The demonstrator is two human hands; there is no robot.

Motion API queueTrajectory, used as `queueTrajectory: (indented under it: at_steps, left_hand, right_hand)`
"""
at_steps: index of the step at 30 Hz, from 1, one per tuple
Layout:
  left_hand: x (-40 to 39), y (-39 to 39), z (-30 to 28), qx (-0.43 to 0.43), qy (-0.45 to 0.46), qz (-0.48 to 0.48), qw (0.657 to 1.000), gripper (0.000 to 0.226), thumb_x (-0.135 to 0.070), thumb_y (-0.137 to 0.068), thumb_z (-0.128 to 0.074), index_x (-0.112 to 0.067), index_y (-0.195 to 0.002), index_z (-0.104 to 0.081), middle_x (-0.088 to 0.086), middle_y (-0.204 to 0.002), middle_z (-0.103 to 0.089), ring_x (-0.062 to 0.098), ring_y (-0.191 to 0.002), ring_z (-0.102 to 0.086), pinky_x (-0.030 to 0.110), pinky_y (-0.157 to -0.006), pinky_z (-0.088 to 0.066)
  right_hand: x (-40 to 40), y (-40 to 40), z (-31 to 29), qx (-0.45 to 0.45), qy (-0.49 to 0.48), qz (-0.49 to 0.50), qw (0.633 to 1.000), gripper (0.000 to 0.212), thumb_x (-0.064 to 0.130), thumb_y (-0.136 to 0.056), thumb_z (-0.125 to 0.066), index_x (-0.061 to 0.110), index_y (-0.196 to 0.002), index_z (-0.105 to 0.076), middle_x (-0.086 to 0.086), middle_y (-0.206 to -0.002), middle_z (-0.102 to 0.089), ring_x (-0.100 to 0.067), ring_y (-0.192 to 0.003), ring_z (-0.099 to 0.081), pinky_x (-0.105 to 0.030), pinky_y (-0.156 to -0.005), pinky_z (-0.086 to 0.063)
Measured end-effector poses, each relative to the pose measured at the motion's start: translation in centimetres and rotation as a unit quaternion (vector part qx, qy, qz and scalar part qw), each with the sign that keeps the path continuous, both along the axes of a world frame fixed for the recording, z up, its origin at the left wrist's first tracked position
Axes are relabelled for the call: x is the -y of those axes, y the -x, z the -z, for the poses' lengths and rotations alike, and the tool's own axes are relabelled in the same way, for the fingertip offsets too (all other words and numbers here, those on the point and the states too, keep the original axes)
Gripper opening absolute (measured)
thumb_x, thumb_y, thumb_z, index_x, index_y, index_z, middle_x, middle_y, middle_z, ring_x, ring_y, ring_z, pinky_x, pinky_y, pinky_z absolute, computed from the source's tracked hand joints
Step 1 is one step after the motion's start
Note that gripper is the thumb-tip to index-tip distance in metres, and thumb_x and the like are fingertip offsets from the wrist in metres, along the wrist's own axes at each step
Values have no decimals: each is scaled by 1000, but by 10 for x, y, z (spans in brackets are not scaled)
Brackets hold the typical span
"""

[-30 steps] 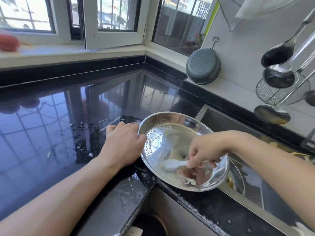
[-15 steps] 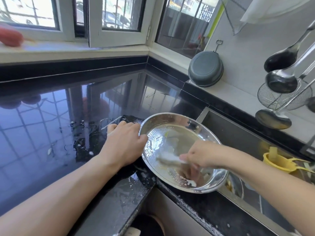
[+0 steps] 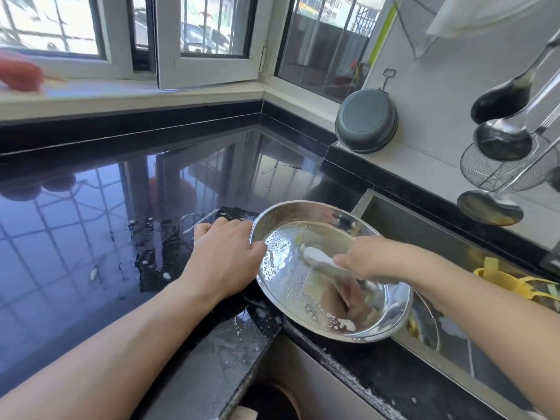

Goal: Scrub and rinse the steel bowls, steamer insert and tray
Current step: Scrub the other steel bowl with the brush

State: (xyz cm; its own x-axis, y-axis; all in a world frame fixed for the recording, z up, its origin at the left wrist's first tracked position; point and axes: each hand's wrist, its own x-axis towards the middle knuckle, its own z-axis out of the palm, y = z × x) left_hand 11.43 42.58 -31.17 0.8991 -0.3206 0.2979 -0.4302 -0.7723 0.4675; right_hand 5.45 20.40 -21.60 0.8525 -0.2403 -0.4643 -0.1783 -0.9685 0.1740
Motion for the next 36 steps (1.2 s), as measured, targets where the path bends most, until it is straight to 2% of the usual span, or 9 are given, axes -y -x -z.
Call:
queueTrajectory:
  at_steps: [7, 12, 16, 20, 24, 28, 30, 32, 36]
  left_hand:
    - [0, 0, 0, 1, 5, 4, 1000, 26, -36, -83, -30, -20, -74, -48, -6, -76, -52, 19, -86, -46, 40, -97, -28]
    - [1, -2, 1, 1, 4, 4, 1000, 26, -36, -82, -31, -19, -75, -49, -6, -76, -52, 18, -85, -45, 39, -94, -27]
    - [0, -1, 2, 2, 8, 5, 1000, 25, -36, -83, -31, -20, -74, -48, -6, -75, -51, 17, -84, -44, 39, -95, -28]
    - [1, -2, 2, 1, 6, 5, 1000, 26, -36, -82, -31, -20, -75, -50, -6, -76, -51, 18, -85, -44, 38, -95, -29]
    - [0, -1, 2, 11, 5, 2, 1000, 25, -36, -83, -32, -21, -74, -49, -6, -76, -51, 18, -85, -44, 38, -94, -29]
    - [0, -1, 2, 9, 1, 2, 1000, 28, -37, -83, -31, -20, -75, -51, -7, -76, -52, 17, -85, -44, 37, -94, -29]
    - [0, 0, 2, 14, -2, 4, 1000, 27, -37, -83, -31, -21, -75, -51, -7, -76, -52, 17, -85, -44, 37, -93, -28]
    - [0, 0, 2, 19, -1, 2, 1000, 26, -37, -84, -32, -21, -75, -51, -7, -77, -52, 17, -85, -45, 36, -91, -27]
    - [0, -1, 3, 16, -2, 6, 1000, 28, -39, -88, -33, -24, -79, -54, -8, -81, -54, 18, -90, -46, 38, -95, -28]
  right_hand:
    - [-3, -8, -3, 23, -34, 39, 998, 42, 43, -105, -45, 23, -68, -50, 2, -73, -56, -10, -60, -50, -21, -57, -41]
    - [-30, 4, -2, -57, -91, 42, 993, 50, 45, -106, -44, 19, -64, -55, 8, -43, -54, -7, -33, -42, -21, -41, -35]
    - [-20, -14, -9, 29, -32, 37, 998, 39, 38, -107, -43, 13, -84, -62, -3, -86, -67, -22, -80, -66, -28, -62, -48]
    - [-41, -4, 1, -60, -71, 18, 996, 39, 26, -109, -44, 24, -74, -59, -6, -72, -72, -13, -41, -50, -23, -42, -42]
    - [-35, -21, -4, 2, 16, 25, 1000, 41, 11, -107, -41, 16, -148, -45, -11, -110, -66, -23, -82, -66, -24, -62, -51]
    - [-41, -19, 4, -14, -50, 31, 998, 40, 37, -109, -40, 11, -90, -65, 2, -63, -66, -11, -48, -53, -22, -47, -41]
    - [-40, -23, -6, 12, -1, 29, 1000, 31, 23, -110, -40, 6, -124, -62, -11, -106, -71, -22, -86, -67, -27, -70, -48]
    - [-40, -29, -11, 29, -17, 68, 997, 34, 15, -109, -38, 8, -138, -53, -16, -107, -67, -26, -83, -63, -26, -66, -45]
    - [-50, -30, 7, 18, -90, 58, 994, 45, 20, -110, -36, 33, -68, -38, -10, -77, -58, -21, -54, -50, -26, -48, -40]
